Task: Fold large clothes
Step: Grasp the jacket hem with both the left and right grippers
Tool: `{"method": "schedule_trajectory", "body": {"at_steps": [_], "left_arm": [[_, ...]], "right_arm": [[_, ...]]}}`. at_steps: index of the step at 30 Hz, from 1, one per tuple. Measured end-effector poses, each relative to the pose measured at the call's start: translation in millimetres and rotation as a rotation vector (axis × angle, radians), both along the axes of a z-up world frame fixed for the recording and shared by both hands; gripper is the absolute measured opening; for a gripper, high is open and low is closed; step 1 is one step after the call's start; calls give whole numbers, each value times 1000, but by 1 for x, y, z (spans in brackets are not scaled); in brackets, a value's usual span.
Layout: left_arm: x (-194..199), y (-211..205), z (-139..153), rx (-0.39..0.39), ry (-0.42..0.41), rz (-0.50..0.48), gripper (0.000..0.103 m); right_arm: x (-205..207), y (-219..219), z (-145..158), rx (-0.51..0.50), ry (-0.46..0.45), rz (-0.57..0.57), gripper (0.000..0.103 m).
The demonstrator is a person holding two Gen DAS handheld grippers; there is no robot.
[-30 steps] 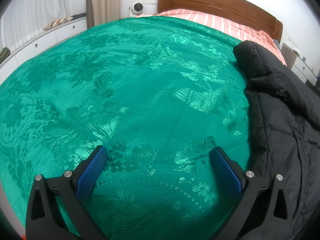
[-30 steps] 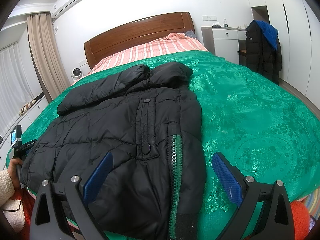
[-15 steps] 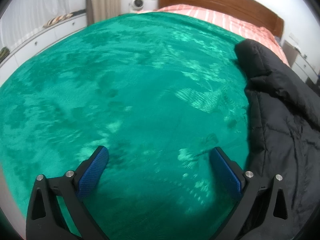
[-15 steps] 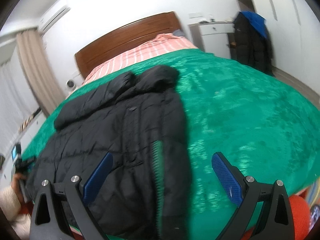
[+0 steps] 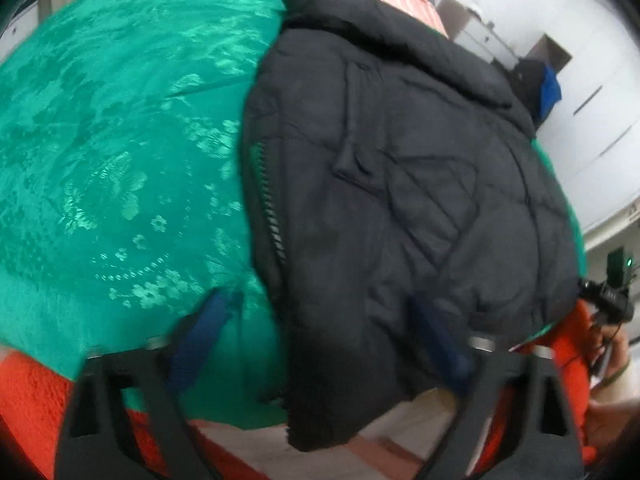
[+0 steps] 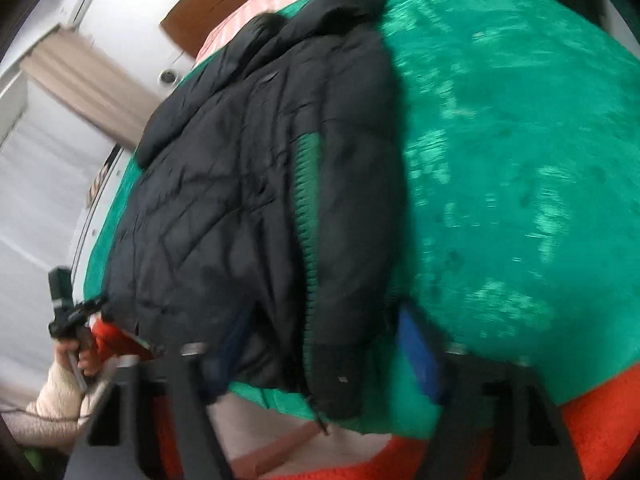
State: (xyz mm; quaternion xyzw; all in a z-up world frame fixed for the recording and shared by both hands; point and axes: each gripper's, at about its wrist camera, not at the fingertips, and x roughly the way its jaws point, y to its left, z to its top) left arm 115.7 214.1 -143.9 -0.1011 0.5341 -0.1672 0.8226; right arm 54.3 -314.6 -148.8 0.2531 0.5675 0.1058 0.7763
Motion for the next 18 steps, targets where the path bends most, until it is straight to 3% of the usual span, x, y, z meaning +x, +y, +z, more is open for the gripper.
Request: {"method": "schedule_trajectory", "body": {"at_steps": [2, 4, 9, 13, 16, 18], "left_arm": [[-1, -1, 2, -36, 29, -14, 30], [-5, 0, 11, -15, 26, -19, 18], [-37, 22, 40, -88, 28, -43, 14], [-89, 31, 44, -86, 94, -92, 14], [-132, 47, 55, -137, 137, -92, 14], [-144, 61, 73, -204, 126, -65, 13]], "right_arm": [[4, 5, 2, -40, 18, 29, 33], [5, 5, 12, -50, 8, 47, 20], [-8, -10, 53, 0, -20, 44, 18], [-41, -18, 65, 40, 38, 65, 18], [-74, -27, 66, 134, 113, 24, 18], [-84, -33, 73, 218, 107, -15, 18]]}}
